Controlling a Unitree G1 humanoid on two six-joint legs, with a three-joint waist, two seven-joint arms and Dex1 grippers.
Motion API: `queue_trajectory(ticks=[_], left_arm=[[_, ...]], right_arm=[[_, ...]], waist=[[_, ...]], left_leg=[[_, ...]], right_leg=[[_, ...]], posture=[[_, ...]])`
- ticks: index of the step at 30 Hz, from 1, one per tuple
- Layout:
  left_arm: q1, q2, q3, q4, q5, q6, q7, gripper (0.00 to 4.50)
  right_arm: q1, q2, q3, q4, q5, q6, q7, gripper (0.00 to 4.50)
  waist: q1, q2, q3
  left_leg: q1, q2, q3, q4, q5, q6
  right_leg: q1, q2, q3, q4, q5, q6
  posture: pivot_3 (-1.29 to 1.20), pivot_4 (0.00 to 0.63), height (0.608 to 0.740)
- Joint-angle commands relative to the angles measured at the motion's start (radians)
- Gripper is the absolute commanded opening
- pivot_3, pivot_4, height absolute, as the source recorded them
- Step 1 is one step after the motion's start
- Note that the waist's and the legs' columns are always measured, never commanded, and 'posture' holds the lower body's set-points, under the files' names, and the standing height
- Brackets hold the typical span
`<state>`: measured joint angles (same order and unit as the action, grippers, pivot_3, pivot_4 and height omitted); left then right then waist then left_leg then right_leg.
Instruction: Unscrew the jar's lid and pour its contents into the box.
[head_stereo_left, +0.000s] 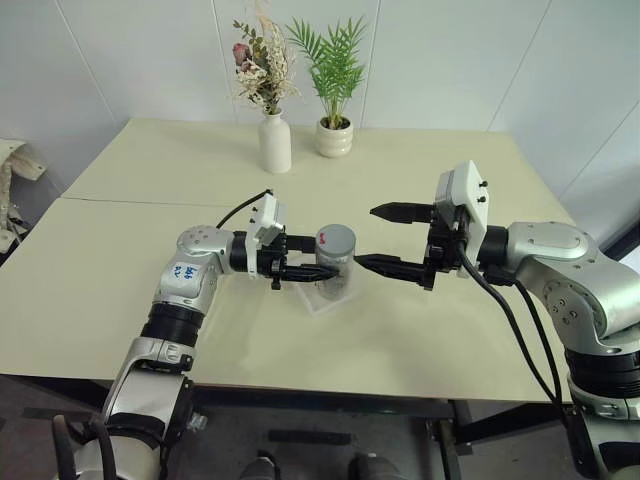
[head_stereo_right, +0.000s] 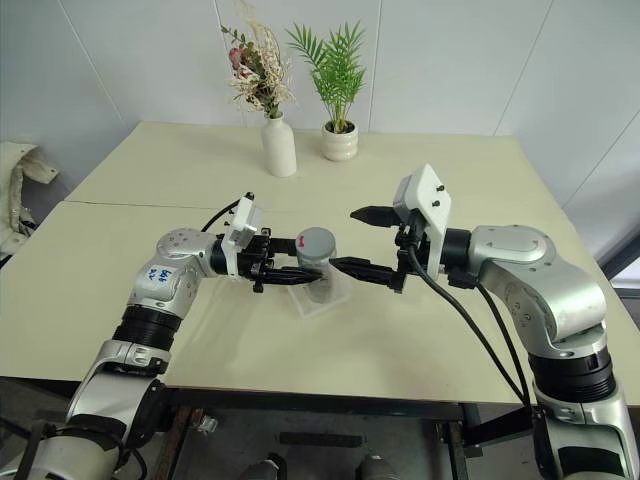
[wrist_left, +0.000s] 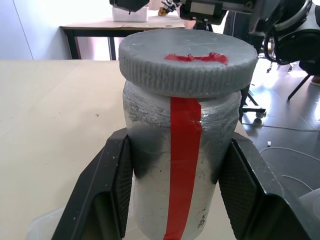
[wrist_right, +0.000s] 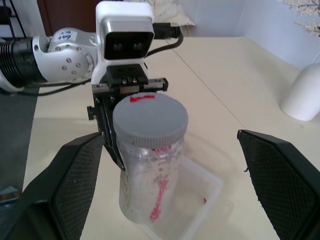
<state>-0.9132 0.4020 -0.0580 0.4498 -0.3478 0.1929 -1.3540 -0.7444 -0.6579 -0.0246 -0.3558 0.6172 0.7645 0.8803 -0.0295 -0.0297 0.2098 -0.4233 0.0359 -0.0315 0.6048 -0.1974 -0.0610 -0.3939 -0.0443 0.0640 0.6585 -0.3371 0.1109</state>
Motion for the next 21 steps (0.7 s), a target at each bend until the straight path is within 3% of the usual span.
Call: queue_trajectory(ticks=[1, 21], left_arm=[[-0.040, 0.001, 0.006, 0.002, -0.004, -0.021, -0.010, 2.07], [-0.052, -0.013, 0.000, 0.017, -0.002, -0.032, -0.020, 2.07]], right_arm=[[-0.044, 0.028, 0.016, -0.033, 0.027, -0.005, -0.004, 4.48], [-0.177, 0.161, 0.154, 0.220, -0.133, -0.189, 0.067, 4.48]], waist=[[0.000, 0.000, 0.000], [-0.001, 0.000, 0.000]], left_leg=[[0.000, 0.000, 0.000, 0.000, 0.000, 0.000], [0.000, 0.000, 0.000, 0.000, 0.000, 0.000]], right_leg=[[0.000, 0.000, 0.000, 0.000, 0.000, 0.000], [0.000, 0.000, 0.000, 0.000, 0.000, 0.000]], posture=[[0.00, 0.150, 0.740], [0.00, 0.150, 0.740]])
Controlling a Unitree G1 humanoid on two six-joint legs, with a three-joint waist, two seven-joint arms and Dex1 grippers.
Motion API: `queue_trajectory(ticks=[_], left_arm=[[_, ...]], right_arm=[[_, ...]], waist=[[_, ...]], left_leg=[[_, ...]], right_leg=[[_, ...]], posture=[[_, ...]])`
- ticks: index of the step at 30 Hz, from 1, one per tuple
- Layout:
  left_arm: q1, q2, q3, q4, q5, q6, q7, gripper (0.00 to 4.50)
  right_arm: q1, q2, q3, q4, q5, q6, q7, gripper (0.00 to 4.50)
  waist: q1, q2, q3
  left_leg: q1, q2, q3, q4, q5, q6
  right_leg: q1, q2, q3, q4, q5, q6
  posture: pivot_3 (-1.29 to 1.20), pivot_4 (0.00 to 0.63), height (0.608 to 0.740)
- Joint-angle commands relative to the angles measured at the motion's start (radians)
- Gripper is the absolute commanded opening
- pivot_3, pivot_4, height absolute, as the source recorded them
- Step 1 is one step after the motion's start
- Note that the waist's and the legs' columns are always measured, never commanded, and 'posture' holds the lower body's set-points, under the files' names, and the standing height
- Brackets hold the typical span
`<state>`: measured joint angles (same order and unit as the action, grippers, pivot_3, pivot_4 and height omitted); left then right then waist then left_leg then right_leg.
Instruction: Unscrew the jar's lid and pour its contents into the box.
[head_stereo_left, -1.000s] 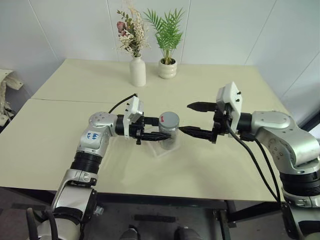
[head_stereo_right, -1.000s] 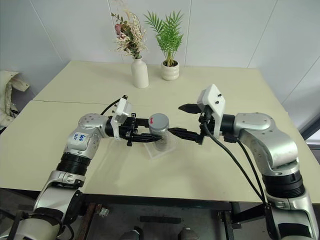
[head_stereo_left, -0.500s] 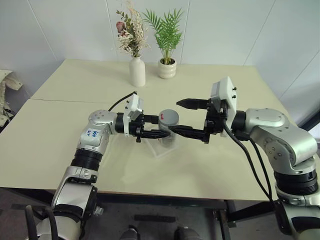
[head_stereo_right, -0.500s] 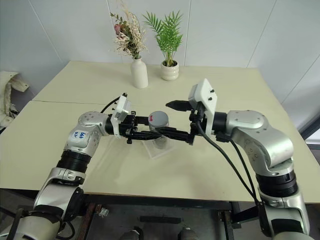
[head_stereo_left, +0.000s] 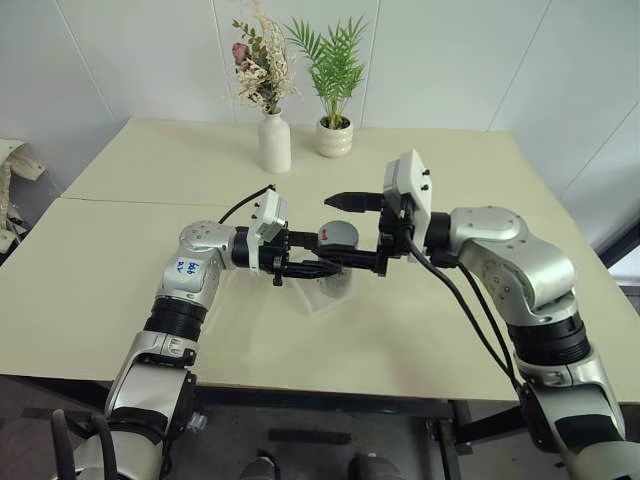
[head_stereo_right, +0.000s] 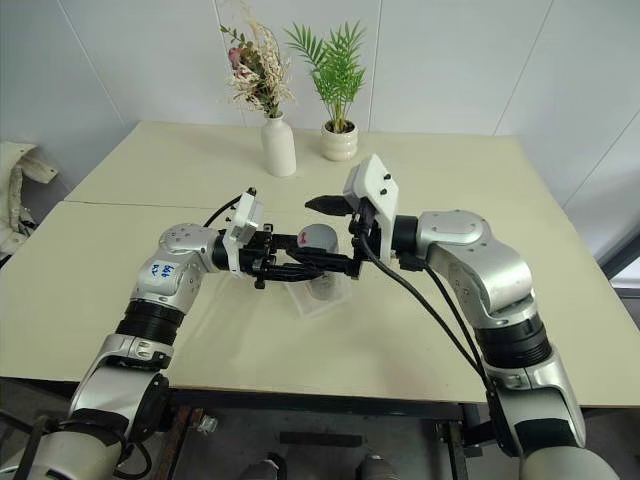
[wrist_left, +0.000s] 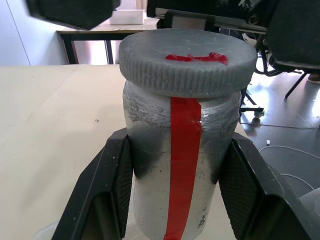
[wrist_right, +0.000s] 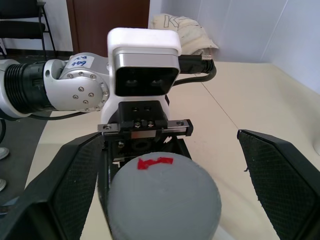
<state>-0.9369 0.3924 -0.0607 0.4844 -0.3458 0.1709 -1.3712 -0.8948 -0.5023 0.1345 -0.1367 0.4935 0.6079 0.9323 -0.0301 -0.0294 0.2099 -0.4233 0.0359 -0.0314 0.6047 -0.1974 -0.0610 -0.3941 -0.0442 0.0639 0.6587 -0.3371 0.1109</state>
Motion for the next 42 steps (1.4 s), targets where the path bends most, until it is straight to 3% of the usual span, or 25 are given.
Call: queue_trajectory(ticks=[1, 29, 42], left_arm=[[-0.028, -0.003, 0.003, -0.018, -0.004, -0.010, -0.002, 2.07], [-0.036, -0.004, 0.003, 0.000, -0.002, -0.016, 0.000, 2.07], [-0.040, -0.003, 0.005, 0.011, 0.002, -0.026, 0.001, 2.07]], right_arm=[[-0.030, 0.008, -0.005, 0.008, -0.013, -0.037, 0.018, 4.48], [0.045, -0.093, -0.084, -0.082, 0.002, 0.026, 0.023, 4.48], [0.045, -0.062, -0.080, -0.094, 0.036, 0.047, 0.022, 4.48]], waist=[[0.000, 0.000, 0.000], [0.000, 0.000, 0.000], [0.000, 0.000, 0.000]], left_leg=[[0.000, 0.000, 0.000, 0.000, 0.000, 0.000], [0.000, 0.000, 0.000, 0.000, 0.000, 0.000], [0.000, 0.000, 0.000, 0.000, 0.000, 0.000]], right_leg=[[0.000, 0.000, 0.000, 0.000, 0.000, 0.000], [0.000, 0.000, 0.000, 0.000, 0.000, 0.000], [0.000, 0.000, 0.000, 0.000, 0.000, 0.000]], posture=[[0.00, 0.150, 0.740], [0.00, 0.150, 0.740], [0.00, 0.150, 0.740]])
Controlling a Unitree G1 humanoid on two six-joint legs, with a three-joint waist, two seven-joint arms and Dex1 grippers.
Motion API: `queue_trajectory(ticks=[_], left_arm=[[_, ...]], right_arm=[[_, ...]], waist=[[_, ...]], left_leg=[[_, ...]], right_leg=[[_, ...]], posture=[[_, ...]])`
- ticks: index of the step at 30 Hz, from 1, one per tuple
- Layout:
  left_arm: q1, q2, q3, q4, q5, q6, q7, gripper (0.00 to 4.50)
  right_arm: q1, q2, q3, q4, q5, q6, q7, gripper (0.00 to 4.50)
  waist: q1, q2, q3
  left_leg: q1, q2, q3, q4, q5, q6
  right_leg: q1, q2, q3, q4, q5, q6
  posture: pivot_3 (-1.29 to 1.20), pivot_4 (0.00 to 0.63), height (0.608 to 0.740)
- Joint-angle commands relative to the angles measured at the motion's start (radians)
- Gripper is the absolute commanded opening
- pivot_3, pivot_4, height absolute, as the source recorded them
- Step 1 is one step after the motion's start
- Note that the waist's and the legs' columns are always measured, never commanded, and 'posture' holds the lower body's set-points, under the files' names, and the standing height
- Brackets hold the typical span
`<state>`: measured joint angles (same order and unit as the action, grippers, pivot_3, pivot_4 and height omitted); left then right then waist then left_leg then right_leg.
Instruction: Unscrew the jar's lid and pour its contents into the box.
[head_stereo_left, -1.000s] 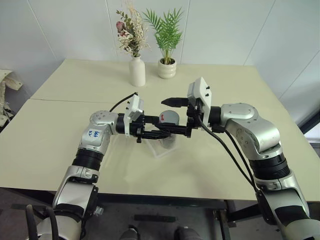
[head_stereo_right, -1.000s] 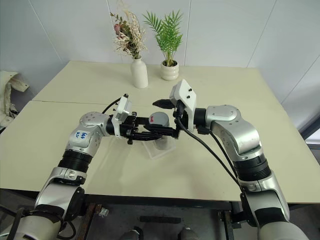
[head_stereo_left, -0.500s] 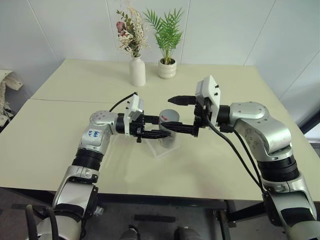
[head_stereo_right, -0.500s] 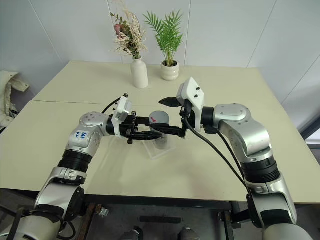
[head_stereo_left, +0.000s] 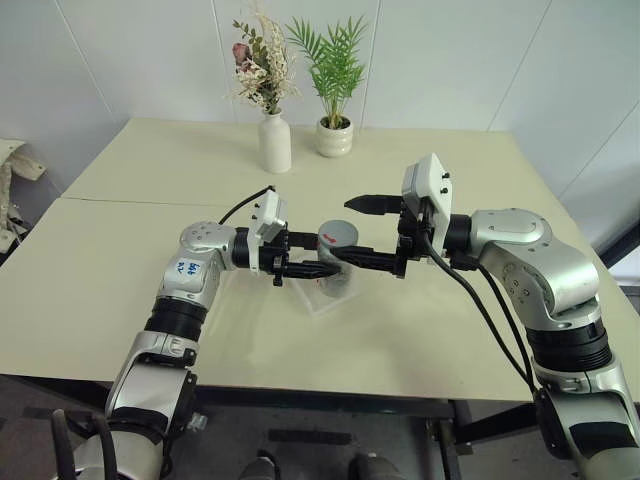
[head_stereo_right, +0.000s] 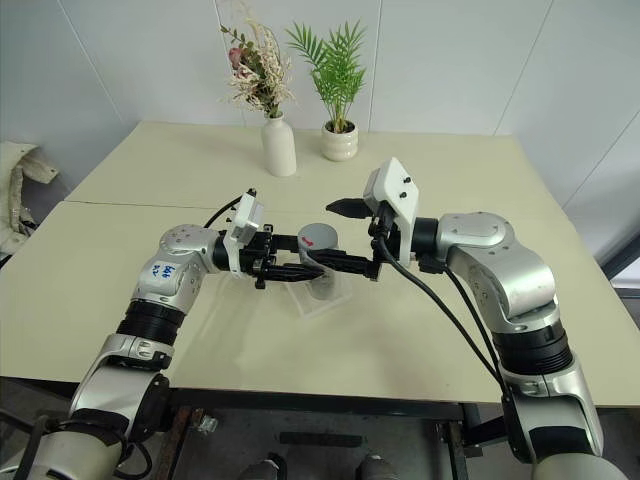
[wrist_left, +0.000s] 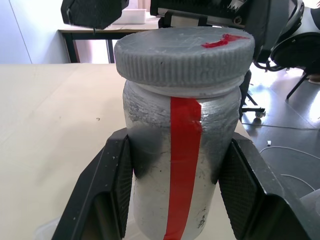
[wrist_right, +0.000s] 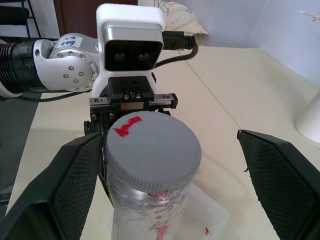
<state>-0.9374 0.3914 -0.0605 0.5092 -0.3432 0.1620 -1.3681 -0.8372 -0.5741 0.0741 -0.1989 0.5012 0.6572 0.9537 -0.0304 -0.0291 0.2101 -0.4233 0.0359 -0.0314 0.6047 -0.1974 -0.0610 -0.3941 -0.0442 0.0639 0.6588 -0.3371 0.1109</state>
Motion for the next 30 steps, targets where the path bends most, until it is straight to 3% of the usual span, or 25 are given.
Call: queue_trajectory(ticks=[1, 30], left_arm=[[-0.039, -0.002, 0.005, -0.014, 0.000, -0.018, -0.003, 2.07], [-0.038, -0.008, 0.002, -0.016, 0.001, -0.049, -0.007, 2.07]], right_arm=[[-0.014, 0.013, -0.018, -0.031, 0.031, -0.001, 0.001, 4.48], [-0.083, 0.063, 0.029, 0.052, 0.006, -0.019, 0.019, 4.48]], waist=[[0.000, 0.000, 0.000], [0.000, 0.000, 0.000]], left_leg=[[0.000, 0.000, 0.000, 0.000, 0.000, 0.000], [0.000, 0.000, 0.000, 0.000, 0.000, 0.000]], right_leg=[[0.000, 0.000, 0.000, 0.000, 0.000, 0.000], [0.000, 0.000, 0.000, 0.000, 0.000, 0.000]], posture=[[0.00, 0.150, 0.740], [0.00, 0.150, 0.740]])
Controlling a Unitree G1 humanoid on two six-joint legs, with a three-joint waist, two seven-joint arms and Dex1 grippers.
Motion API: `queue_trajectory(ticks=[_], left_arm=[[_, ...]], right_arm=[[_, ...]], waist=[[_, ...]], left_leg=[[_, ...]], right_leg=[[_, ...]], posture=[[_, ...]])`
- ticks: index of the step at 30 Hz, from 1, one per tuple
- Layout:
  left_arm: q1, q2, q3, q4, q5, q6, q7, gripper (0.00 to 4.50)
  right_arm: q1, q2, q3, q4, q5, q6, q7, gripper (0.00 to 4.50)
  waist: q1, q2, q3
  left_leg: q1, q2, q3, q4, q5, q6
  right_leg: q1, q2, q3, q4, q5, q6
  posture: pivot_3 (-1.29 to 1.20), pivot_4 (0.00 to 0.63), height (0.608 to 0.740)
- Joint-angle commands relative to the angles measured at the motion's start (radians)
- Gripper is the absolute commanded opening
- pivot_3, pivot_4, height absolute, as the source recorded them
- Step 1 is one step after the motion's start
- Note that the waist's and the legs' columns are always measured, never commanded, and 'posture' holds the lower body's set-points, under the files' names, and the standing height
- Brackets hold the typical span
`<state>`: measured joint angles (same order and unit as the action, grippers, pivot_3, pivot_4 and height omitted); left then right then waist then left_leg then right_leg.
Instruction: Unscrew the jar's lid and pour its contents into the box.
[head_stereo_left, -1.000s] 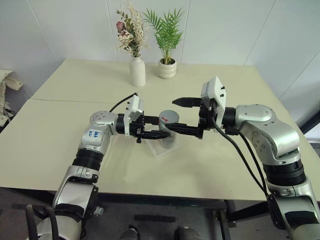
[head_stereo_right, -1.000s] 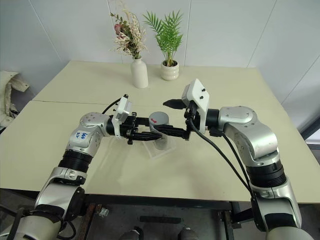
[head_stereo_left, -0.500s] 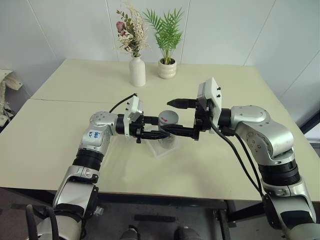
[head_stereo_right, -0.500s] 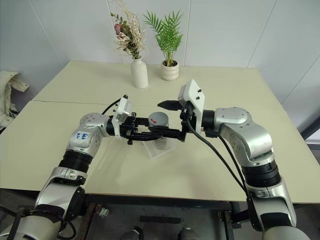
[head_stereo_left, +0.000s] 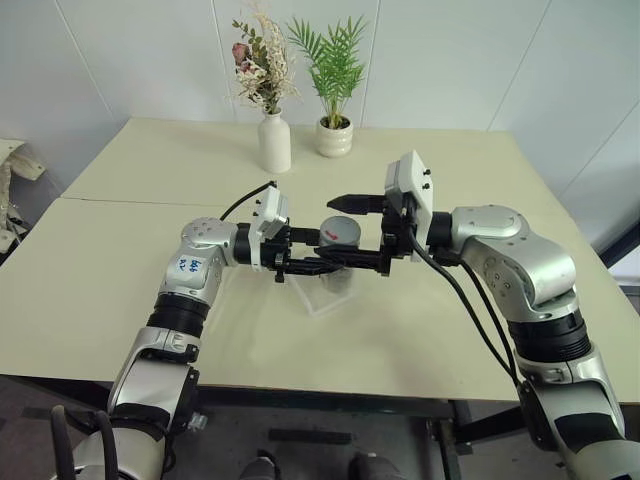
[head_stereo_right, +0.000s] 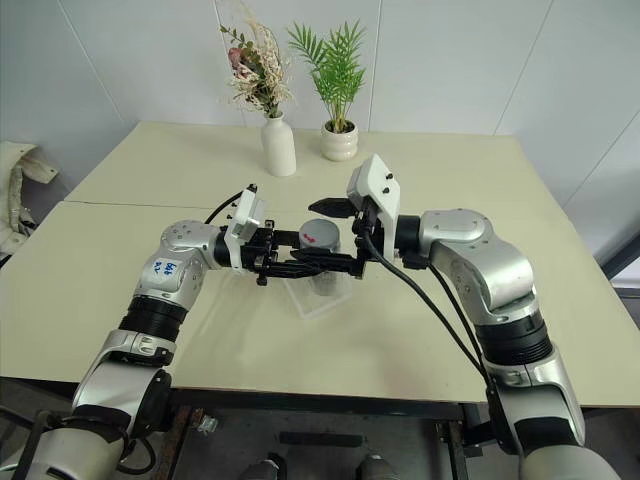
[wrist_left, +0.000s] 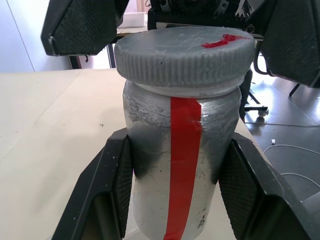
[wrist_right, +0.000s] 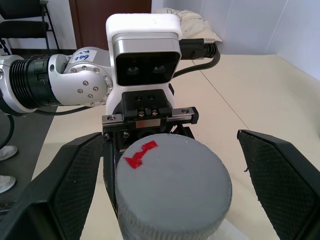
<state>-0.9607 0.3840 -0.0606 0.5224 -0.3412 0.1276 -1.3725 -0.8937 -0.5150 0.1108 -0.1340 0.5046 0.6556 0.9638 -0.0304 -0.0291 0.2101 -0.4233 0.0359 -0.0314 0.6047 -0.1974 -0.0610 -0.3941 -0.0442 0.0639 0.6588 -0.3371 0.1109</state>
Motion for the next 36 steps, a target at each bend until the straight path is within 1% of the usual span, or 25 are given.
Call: queue_trajectory(ticks=[1, 10, 13, 17, 18, 27, 36], left_arm=[[-0.013, -0.001, 0.002, -0.031, -0.001, -0.015, -0.003, 2.07], [-0.006, -0.001, 0.003, -0.034, -0.001, -0.016, 0.001, 2.07], [-0.006, -0.001, 0.002, -0.034, 0.000, -0.017, 0.001, 2.07], [-0.006, -0.001, 0.002, -0.032, -0.001, -0.017, 0.002, 2.07], [-0.007, -0.002, 0.002, -0.030, 0.000, -0.018, 0.002, 2.07], [0.001, -0.003, -0.001, -0.027, 0.001, -0.015, 0.002, 2.07], [0.011, 0.000, -0.001, -0.014, 0.005, -0.024, 0.002, 2.07]], right_arm=[[-0.027, 0.005, -0.008, -0.013, 0.002, -0.018, 0.009, 4.48], [-0.029, 0.005, -0.011, -0.011, 0.000, -0.014, 0.014, 4.48], [-0.028, 0.005, -0.012, -0.012, -0.001, -0.015, 0.013, 3.86], [-0.027, 0.004, -0.017, -0.015, 0.004, -0.013, 0.016, 2.59], [-0.028, 0.004, -0.018, -0.013, 0.002, -0.016, 0.016, 2.53], [-0.033, -0.001, -0.023, -0.016, 0.004, -0.018, 0.023, 2.53], [-0.081, -0.030, -0.056, 0.011, -0.001, -0.034, 0.042, 2.53]], waist=[[0.000, 0.000, 0.000], [0.000, 0.000, 0.000], [0.000, 0.000, 0.000], [0.000, 0.000, 0.000], [0.000, 0.000, 0.000], [0.000, 0.000, 0.000], [0.000, 0.000, 0.000]], left_leg=[[0.000, 0.000, 0.000, 0.000, 0.000, 0.000], [0.000, 0.000, 0.000, 0.000, 0.000, 0.000], [0.000, 0.000, 0.000, 0.000, 0.000, 0.000], [0.000, 0.000, 0.000, 0.000, 0.000, 0.000], [0.000, 0.000, 0.000, 0.000, 0.000, 0.000], [0.000, 0.000, 0.000, 0.000, 0.000, 0.000], [0.000, 0.000, 0.000, 0.000, 0.000, 0.000]], right_leg=[[0.000, 0.000, 0.000, 0.000, 0.000, 0.000], [0.000, 0.000, 0.000, 0.000, 0.000, 0.000], [0.000, 0.000, 0.000, 0.000, 0.000, 0.000], [0.000, 0.000, 0.000, 0.000, 0.000, 0.000], [0.000, 0.000, 0.000, 0.000, 0.000, 0.000], [0.000, 0.000, 0.000, 0.000, 0.000, 0.000], [0.000, 0.000, 0.000, 0.000, 0.000, 0.000]], posture=[[0.00, 0.150, 0.740], [0.00, 0.150, 0.740], [0.00, 0.150, 0.740], [0.00, 0.150, 0.740], [0.00, 0.150, 0.740], [0.00, 0.150, 0.740], [0.00, 0.150, 0.740]])
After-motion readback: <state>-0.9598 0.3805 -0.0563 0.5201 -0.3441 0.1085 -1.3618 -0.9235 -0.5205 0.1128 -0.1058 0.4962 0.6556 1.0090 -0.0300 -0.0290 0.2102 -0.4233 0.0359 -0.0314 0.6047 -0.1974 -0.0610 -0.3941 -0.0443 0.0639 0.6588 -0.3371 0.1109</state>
